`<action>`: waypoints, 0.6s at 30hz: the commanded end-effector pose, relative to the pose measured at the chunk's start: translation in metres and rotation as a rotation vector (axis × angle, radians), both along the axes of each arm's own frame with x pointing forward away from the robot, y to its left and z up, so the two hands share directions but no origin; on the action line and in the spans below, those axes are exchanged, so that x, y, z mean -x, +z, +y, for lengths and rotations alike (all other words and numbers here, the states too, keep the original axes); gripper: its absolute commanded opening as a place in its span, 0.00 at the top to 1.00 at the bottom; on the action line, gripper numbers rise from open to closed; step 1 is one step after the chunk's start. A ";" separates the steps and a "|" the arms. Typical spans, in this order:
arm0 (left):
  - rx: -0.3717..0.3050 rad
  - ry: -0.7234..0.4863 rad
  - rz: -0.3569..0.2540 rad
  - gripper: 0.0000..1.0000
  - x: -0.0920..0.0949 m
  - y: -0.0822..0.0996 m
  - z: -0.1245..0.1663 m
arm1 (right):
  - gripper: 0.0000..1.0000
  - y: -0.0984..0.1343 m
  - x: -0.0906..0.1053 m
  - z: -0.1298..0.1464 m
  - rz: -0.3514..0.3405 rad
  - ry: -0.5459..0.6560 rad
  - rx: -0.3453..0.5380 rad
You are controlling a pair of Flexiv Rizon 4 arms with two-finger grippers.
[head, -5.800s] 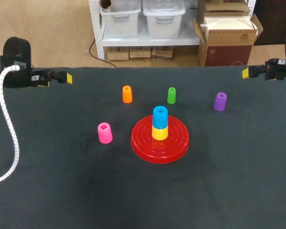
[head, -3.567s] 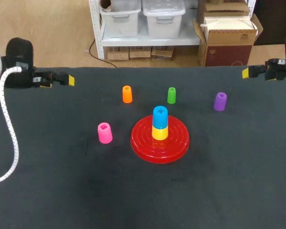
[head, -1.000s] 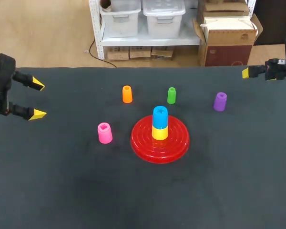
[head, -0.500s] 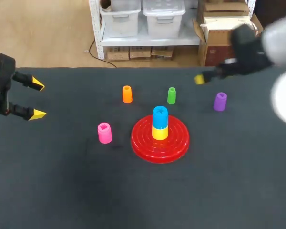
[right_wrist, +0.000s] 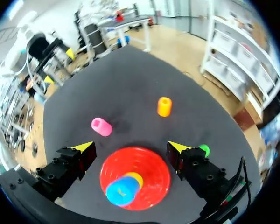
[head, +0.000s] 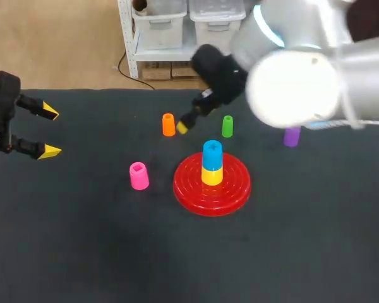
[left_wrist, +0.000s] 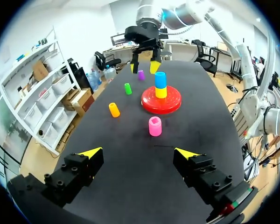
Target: Pick up and stack the cylinders on the red base in this order: pink,purple,orange,green
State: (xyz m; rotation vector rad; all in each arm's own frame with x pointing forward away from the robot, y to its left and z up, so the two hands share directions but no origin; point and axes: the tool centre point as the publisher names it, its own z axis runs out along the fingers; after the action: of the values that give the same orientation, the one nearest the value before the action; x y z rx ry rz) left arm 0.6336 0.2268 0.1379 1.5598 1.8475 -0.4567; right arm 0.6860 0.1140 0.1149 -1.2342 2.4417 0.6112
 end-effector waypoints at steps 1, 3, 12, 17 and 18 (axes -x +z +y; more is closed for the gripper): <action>0.002 0.001 -0.004 0.00 0.001 -0.001 0.000 | 0.00 -0.008 -0.016 0.037 0.256 0.586 0.227; 0.002 0.001 -0.004 0.00 0.001 -0.001 0.000 | 0.00 -0.007 -0.014 0.039 0.235 0.591 0.211; 0.002 0.001 -0.004 0.00 0.001 -0.001 0.000 | 0.00 -0.005 -0.015 0.033 0.243 0.547 0.190; 0.002 0.001 -0.004 0.00 0.001 -0.001 0.000 | 0.00 -0.005 -0.015 0.033 0.243 0.547 0.190; 0.002 0.001 -0.004 0.00 0.001 -0.001 0.000 | 0.00 -0.005 -0.015 0.033 0.243 0.547 0.190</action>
State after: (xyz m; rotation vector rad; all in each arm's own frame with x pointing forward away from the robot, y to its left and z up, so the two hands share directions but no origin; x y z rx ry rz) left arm 0.6335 0.2267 0.1380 1.5597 1.8480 -0.4563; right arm 0.6940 0.1427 0.1091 -1.9352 2.3299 0.5726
